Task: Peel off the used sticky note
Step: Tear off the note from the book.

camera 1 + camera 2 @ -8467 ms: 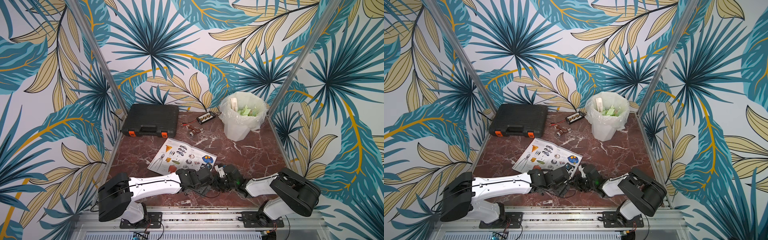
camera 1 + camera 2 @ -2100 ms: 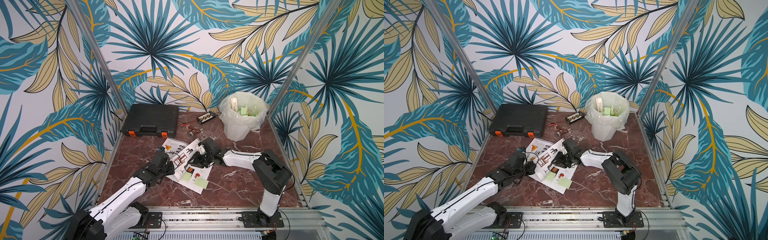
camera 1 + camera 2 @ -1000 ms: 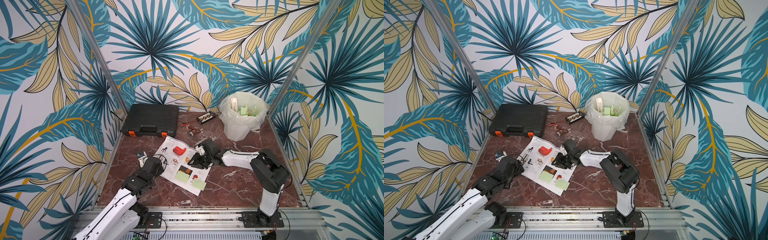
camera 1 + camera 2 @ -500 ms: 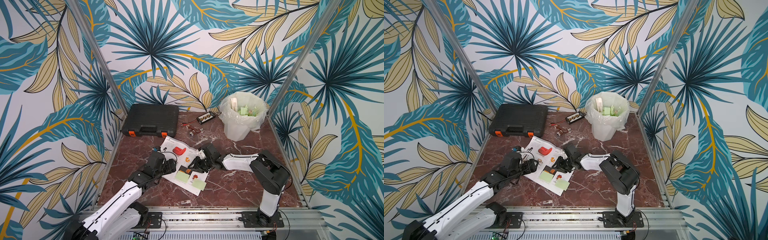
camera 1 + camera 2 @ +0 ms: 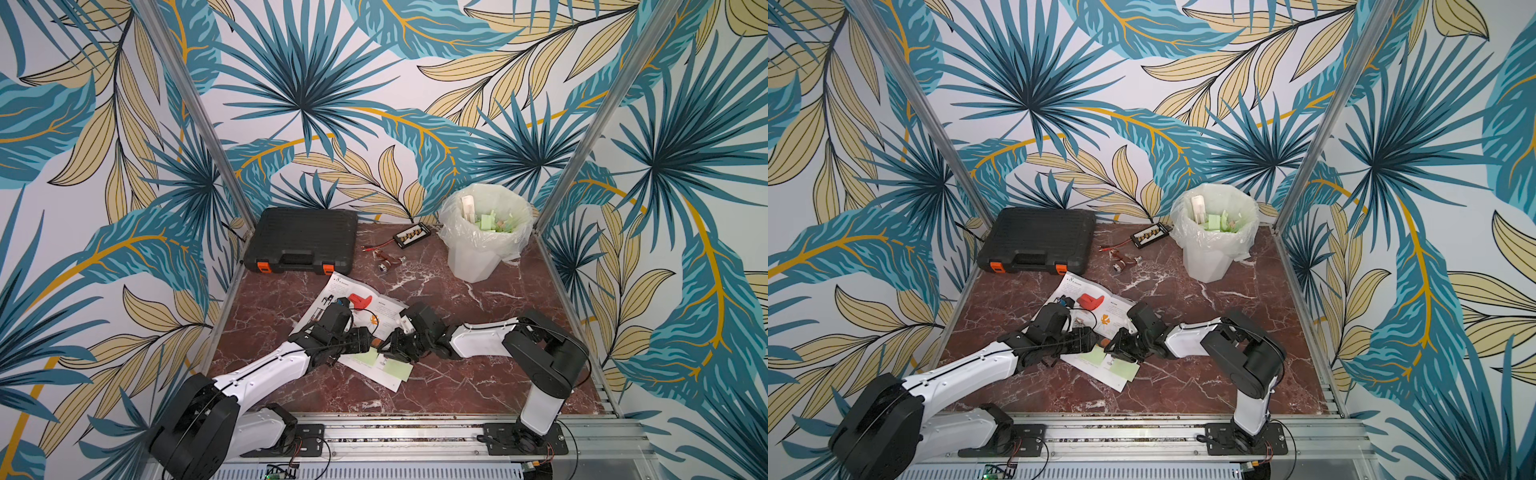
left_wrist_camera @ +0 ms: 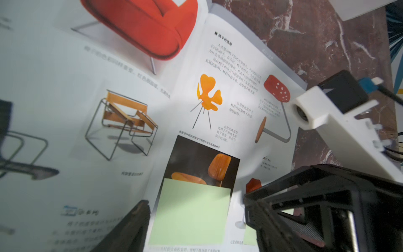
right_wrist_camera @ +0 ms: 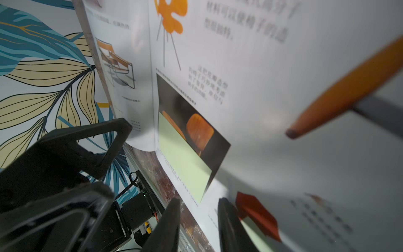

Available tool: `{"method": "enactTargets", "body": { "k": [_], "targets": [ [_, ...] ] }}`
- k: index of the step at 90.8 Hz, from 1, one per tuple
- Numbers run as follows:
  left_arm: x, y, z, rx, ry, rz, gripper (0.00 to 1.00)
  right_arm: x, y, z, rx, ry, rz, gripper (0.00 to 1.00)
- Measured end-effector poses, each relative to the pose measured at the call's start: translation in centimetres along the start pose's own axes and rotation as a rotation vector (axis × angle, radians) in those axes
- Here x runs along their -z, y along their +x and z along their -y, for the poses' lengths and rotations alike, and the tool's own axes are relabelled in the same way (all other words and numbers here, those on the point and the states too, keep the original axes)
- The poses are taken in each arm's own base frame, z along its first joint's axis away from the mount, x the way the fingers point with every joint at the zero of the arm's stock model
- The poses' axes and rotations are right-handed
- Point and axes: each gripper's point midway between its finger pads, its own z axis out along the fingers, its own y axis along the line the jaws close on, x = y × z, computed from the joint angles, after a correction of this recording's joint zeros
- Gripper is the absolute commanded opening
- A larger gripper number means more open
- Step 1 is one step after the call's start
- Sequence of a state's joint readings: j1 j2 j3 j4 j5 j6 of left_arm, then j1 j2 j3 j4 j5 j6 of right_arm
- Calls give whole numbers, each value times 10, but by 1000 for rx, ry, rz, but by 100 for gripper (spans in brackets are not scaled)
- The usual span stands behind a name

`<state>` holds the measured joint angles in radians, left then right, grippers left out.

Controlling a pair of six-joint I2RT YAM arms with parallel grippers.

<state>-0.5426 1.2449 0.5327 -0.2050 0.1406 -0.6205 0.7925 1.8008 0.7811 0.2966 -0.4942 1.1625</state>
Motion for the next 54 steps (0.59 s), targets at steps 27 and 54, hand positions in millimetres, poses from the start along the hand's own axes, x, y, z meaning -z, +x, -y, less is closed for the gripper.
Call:
{"method": "enactTargets", "body": {
  "k": [27,54],
  "targets": [
    [-17,7,-7,7,-22,-41,77,-3,8,-1,-2,-10,7,35],
    [-23,1,-3,4,-9,-24,76,-4,9,-4,3,-19,7,35]
  ]
}}
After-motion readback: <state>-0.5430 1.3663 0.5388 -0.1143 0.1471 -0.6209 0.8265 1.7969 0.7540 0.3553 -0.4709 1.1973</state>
